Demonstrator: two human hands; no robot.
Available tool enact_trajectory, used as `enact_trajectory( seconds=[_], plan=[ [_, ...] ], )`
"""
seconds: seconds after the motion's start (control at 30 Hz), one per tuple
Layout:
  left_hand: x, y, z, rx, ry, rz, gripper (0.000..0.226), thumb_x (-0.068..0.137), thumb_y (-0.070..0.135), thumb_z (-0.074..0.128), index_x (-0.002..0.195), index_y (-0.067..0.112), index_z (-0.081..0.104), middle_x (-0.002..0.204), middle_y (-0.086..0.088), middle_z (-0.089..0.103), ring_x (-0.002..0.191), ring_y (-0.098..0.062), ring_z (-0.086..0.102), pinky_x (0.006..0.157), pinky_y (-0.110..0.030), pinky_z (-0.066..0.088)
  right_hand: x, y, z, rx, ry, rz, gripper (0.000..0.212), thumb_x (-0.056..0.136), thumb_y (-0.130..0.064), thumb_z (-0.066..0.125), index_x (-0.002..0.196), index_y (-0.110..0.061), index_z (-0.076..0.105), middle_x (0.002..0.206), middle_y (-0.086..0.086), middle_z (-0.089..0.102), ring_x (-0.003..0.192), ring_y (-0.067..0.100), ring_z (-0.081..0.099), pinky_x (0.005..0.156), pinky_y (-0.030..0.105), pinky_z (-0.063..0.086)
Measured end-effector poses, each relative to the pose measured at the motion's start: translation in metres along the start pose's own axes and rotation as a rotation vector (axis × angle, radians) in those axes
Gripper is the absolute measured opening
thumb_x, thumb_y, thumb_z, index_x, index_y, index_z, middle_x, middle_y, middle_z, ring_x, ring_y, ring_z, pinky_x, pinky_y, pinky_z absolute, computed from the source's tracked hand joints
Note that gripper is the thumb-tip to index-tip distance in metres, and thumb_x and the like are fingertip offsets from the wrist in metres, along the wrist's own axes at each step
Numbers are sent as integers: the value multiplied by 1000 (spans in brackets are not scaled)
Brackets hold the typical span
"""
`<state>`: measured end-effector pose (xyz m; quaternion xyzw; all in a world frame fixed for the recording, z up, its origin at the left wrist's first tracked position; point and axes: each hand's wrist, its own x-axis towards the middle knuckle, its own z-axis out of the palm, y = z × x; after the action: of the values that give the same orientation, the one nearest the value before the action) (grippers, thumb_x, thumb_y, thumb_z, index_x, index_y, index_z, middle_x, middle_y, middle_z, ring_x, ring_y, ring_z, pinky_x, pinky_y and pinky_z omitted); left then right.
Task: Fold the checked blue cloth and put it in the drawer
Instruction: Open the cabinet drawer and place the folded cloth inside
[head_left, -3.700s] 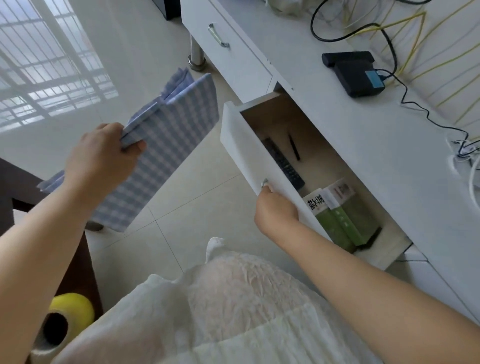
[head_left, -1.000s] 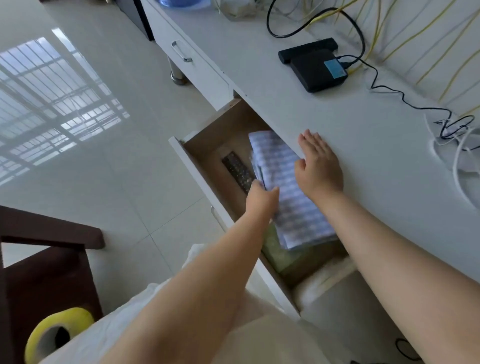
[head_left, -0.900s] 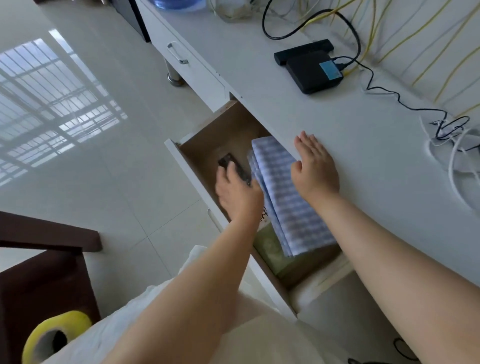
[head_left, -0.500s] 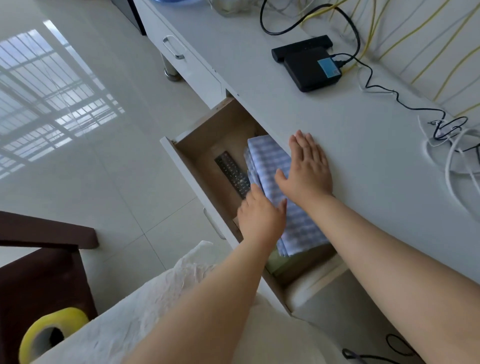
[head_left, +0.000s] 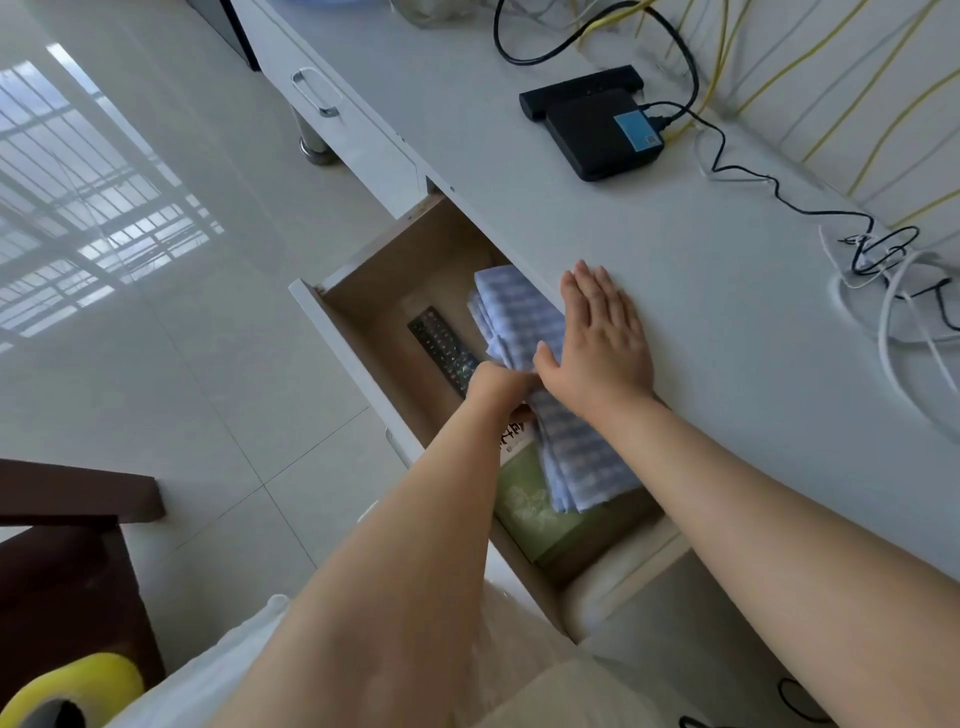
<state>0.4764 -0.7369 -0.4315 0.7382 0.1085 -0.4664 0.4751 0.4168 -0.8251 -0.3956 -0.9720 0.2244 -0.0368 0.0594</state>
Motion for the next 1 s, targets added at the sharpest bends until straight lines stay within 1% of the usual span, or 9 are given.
enact_trajectory(
  seconds=[0.1,0.17,0.27,0.4,0.47,0.6,0.73,0.9,1.0],
  plan=[
    [-9,10,10,-98,-49,-15,14,92,4,51,81,-2,57,49,-6,61,38,-17,58,38,-22,50,0,-2,0,6,15,12,80,79,-34,59,147,-5,27,156,13,23,146,27,17,118,41,13],
    [-6,10,11,126,-92,-26,22,96,7,43,79,-1,54,51,-8,63,35,-16,59,37,-19,45,0,-3,-2,-11,2,18,82,78,-36,59,147,-6,27,157,13,22,146,27,17,119,41,13],
    [1,-1,-4,628,175,144,28,95,26,47,108,6,61,113,-12,61,96,-25,63,75,-31,51,0,-1,-2,-10,-50,1,81,84,-37,54,149,-7,19,159,11,14,148,25,9,119,38,7],
    [-25,0,-36,327,833,412,47,90,31,55,134,24,40,141,-3,28,130,-24,30,110,-42,24,-1,-1,-6,13,-47,-6,75,86,-34,49,149,-6,19,159,11,14,147,25,9,119,38,5],
    [-32,-1,-49,110,930,330,65,89,26,55,145,24,22,152,1,15,139,-24,21,117,-47,15,-1,-2,-7,13,-43,-9,74,85,-34,47,148,-4,22,158,13,17,147,27,12,119,39,7],
    [-37,-11,-53,-6,762,62,74,93,32,49,149,19,3,157,-2,7,138,-35,26,114,-52,24,-2,-3,-6,4,-42,2,75,83,-37,42,147,-3,24,157,14,20,146,28,14,119,40,9],
    [-38,-11,-70,-235,742,-4,65,94,34,45,148,14,14,153,-10,21,132,-35,38,107,-49,39,-2,-2,-8,53,-43,6,77,79,-36,36,148,-5,24,158,12,18,147,25,12,119,37,5],
    [-68,-8,-64,-208,732,308,53,97,41,40,146,25,26,144,2,45,124,-17,51,89,-27,37,0,2,-15,169,-96,7,76,81,-39,29,150,-10,19,160,7,10,148,19,4,119,32,-1],
    [-71,-2,-60,-196,702,368,49,99,43,35,145,28,25,141,1,49,123,-17,52,89,-27,34,4,4,-20,276,-121,25,72,83,-42,25,149,-12,23,160,4,11,148,16,4,118,30,-1]
  ],
)
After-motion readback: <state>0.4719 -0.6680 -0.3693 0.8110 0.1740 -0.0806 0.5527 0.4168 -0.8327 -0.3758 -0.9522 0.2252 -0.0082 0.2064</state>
